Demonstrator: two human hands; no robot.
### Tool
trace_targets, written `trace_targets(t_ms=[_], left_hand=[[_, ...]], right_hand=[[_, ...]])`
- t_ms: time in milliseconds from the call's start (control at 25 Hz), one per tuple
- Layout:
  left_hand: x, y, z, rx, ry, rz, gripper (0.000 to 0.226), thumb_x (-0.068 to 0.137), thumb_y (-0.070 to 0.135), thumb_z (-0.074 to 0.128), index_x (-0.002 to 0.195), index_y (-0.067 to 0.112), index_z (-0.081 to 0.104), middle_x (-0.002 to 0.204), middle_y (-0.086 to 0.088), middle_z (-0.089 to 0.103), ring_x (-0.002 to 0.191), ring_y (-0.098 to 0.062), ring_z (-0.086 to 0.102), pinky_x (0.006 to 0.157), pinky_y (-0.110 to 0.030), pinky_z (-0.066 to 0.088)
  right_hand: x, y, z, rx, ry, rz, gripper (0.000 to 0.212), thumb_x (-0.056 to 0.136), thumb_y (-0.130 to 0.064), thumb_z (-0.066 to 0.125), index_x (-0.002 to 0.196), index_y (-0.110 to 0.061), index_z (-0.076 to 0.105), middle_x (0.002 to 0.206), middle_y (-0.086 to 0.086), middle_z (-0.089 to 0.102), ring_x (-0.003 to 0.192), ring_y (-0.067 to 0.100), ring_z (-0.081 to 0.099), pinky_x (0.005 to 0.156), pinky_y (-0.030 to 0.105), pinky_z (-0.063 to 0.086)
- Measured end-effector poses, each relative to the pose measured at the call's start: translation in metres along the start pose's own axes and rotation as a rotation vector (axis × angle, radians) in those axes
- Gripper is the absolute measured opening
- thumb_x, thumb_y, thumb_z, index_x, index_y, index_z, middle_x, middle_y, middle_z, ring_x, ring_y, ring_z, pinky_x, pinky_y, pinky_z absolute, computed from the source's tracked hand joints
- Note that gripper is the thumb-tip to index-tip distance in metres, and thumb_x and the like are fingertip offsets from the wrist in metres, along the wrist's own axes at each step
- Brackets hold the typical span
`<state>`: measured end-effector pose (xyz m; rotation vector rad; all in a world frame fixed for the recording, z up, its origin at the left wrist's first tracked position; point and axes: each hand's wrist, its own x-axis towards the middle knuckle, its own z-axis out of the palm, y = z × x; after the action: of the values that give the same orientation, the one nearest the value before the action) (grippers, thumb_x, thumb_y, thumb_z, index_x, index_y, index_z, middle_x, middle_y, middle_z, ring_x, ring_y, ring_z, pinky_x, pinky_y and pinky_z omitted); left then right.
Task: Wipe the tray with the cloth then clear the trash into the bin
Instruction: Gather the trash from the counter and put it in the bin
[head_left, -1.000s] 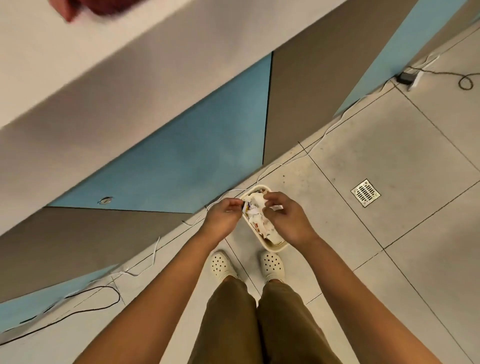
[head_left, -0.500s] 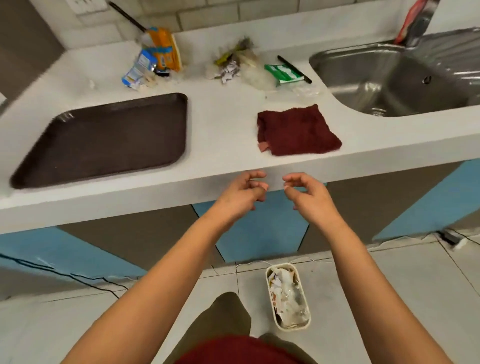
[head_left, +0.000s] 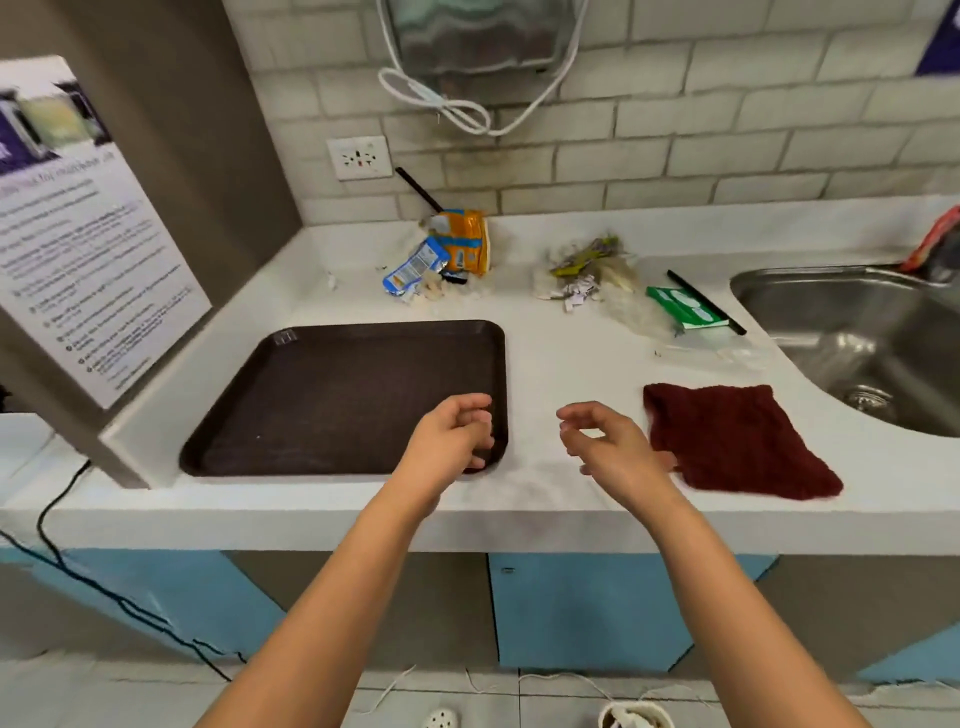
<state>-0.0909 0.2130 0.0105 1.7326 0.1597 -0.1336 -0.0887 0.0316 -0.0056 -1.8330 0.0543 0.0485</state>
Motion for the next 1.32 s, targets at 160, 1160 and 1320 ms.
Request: trace_targets(t_ms=[160,1160,1320], left_hand=[[0.05,0.004,-0.069,0.002,0.063,0.019,0.029,0.091,0.006,0.048,0.114,0.021,0.058,0.09,0.007,0.059,0.079,-0.008,0.061,0.064,-0.022,0.05],[0.329,0.009,-0.184,0.137,0.207,-0.129,0.032,0.088,0.008,0.053,0.118,0.016,0.06,0.118,-0.005,0.057,0.103,-0.019,0.055,0.085,-0.03,0.044],[0.391,0.015,-0.182,0.385,0.194,-0.059,0.033,0.087,0.009,0.053,0.118,0.011,0.061,0.124,-0.008,0.061,0.111,-0.024,0.057,0.08,-0.021,0.039]], right_hand=[[0.056,-0.025,0.057,-0.026,0.011,0.014,0.016,0.087,-0.013,0.056,0.099,-0.021,0.062,0.092,-0.01,0.058,0.074,0.009,0.057,0.074,0.025,0.044],[0.286,-0.043,0.144,-0.344,-0.059,-0.009,0.016,0.087,-0.007,0.055,0.097,-0.017,0.063,0.092,-0.002,0.059,0.053,0.001,0.051,0.056,0.005,0.04],[0.341,-0.045,0.171,-0.469,-0.155,-0.077,0.016,0.088,-0.012,0.054,0.101,-0.016,0.062,0.097,0.0,0.057,0.07,0.01,0.055,0.066,0.015,0.042]])
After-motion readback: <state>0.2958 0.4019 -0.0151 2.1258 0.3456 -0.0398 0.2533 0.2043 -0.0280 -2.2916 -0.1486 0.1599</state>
